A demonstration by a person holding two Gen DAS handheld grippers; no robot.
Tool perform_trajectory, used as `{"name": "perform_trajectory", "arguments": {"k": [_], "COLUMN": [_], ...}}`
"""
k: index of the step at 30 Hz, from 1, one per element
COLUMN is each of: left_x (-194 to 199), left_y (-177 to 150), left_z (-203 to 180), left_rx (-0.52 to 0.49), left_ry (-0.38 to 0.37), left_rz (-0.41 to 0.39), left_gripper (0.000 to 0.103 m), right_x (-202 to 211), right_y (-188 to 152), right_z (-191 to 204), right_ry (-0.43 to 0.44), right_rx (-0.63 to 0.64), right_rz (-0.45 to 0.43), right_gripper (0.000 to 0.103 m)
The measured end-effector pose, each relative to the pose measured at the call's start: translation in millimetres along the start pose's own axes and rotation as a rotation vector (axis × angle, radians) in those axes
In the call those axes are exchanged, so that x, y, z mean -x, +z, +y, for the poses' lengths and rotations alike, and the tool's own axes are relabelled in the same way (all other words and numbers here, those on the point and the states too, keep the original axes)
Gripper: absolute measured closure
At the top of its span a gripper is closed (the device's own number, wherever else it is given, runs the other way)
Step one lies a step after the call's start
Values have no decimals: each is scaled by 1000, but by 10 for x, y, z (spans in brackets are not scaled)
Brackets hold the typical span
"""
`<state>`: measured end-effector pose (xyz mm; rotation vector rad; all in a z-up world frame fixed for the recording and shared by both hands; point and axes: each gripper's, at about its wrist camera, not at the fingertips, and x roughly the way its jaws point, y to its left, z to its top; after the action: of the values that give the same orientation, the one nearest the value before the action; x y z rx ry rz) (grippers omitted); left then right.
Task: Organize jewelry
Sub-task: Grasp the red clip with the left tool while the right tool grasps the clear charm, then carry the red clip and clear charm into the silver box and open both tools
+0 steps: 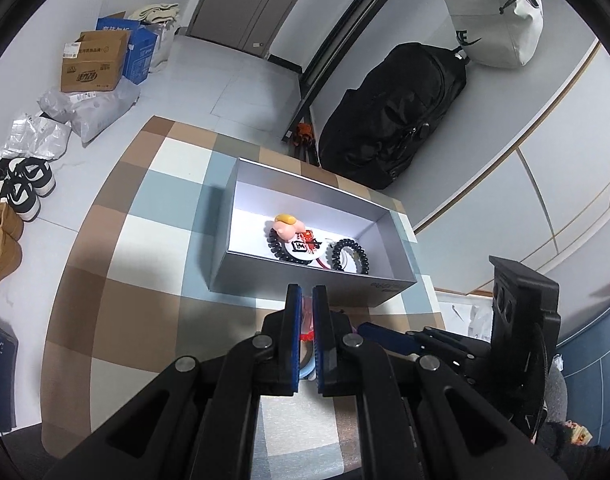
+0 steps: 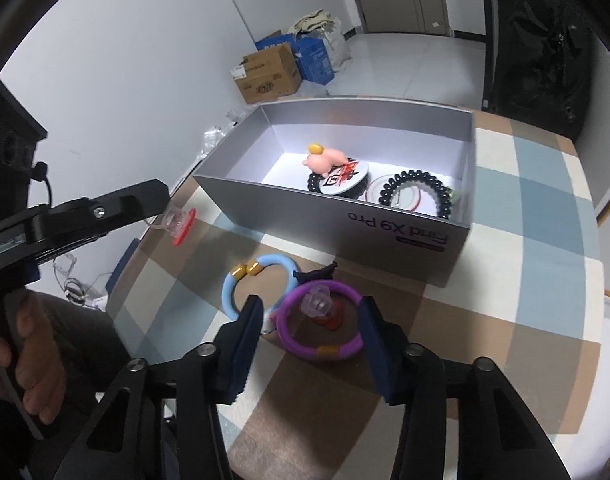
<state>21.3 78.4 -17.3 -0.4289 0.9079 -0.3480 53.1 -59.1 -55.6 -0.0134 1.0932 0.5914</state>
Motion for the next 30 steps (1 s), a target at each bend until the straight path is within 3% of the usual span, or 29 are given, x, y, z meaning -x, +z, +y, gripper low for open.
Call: {"name": "perform_trajectory", "arguments": {"k": [4, 9, 13, 15, 30], "left_x": [12, 25, 20, 14, -21], "left_y": [14, 23, 30, 32, 205], "left_z": [59, 86, 67, 56, -50], "left_rx": [21, 35, 30, 28, 23], "left_ry": [-5, -12, -14, -13, -43], "left_rz": [4, 6, 9, 10, -18], "left_gripper": [102, 102, 102, 102, 102], "right_x": [-50, -96, -83, -57, 146], "right_y": [33, 46, 49, 54, 151], "right_z": [22, -10, -13, 0, -22], "right_ry": [-7, -29, -24, -28, 13], "right_rx": [4, -13, -12, -3, -37], "right_rz": [5, 17, 18, 10, -46], "right_gripper": [67, 86, 88, 98, 98]}}
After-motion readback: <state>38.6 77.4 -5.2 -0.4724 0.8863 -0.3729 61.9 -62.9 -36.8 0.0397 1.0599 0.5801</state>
